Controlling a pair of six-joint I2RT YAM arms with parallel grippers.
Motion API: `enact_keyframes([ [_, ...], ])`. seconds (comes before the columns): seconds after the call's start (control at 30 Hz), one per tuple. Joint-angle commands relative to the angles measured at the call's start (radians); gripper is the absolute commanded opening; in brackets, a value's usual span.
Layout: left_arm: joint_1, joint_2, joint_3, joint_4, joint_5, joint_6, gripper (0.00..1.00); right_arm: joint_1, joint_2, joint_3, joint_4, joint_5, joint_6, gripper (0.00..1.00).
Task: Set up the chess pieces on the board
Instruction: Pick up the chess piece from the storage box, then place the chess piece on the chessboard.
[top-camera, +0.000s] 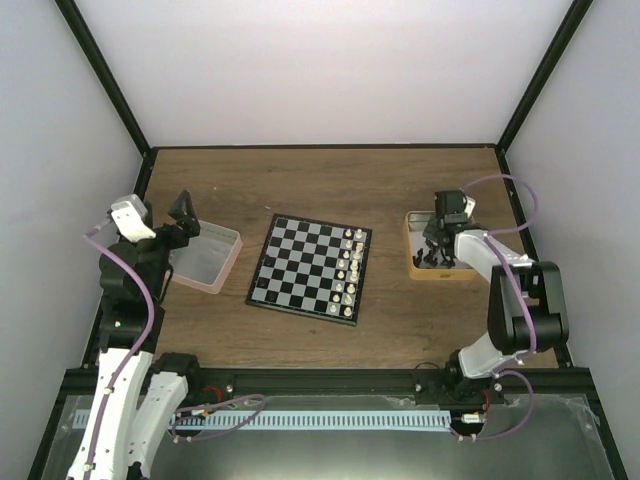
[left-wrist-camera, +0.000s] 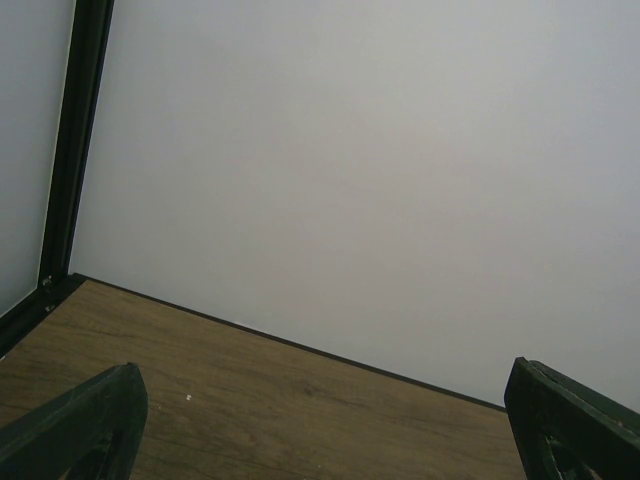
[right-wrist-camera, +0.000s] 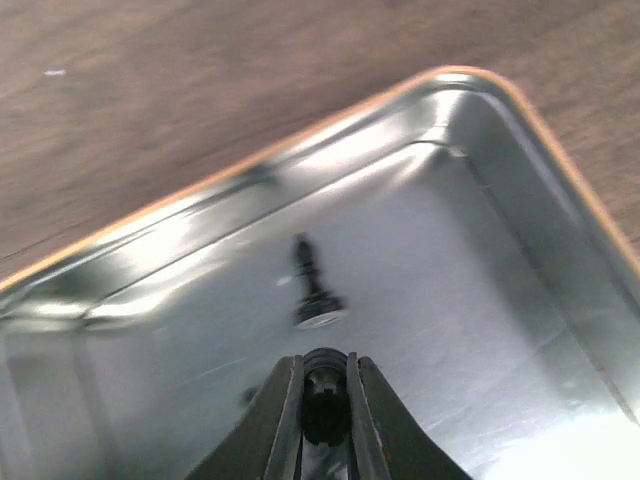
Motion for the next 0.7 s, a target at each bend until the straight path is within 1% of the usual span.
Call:
enact_keyframes([
  [0.0,0.009,0.000,0.005,0.016,0.011,-0.003,1.00,0.123,-0.094,0.025,-0.041,0.050,0.022,0.07],
  [0.17,0.009,0.006,0.004,0.016,0.014,-0.003,1.00,0.347,-0.169,0.043,-0.073,0.031,0.035,0.08],
  [0.27,0.009,0.007,0.005,0.016,0.014,-0.004,1.00,0.481,-0.166,0.067,-0.073,-0.001,0.043,0.08],
  [0.4,0.011,0.009,0.006,0.015,0.015,-0.004,1.00,0.660,-0.111,0.116,-0.063,-0.050,0.035,0.08],
  [0.53,0.010,0.006,0.006,0.014,0.013,-0.004,1.00,0.848,-0.032,0.192,-0.057,-0.045,-0.001,0.08],
  [0.67,0.010,0.006,0.007,0.010,0.005,-0.004,1.00,1.004,0.067,0.281,-0.040,-0.058,-0.052,0.08],
])
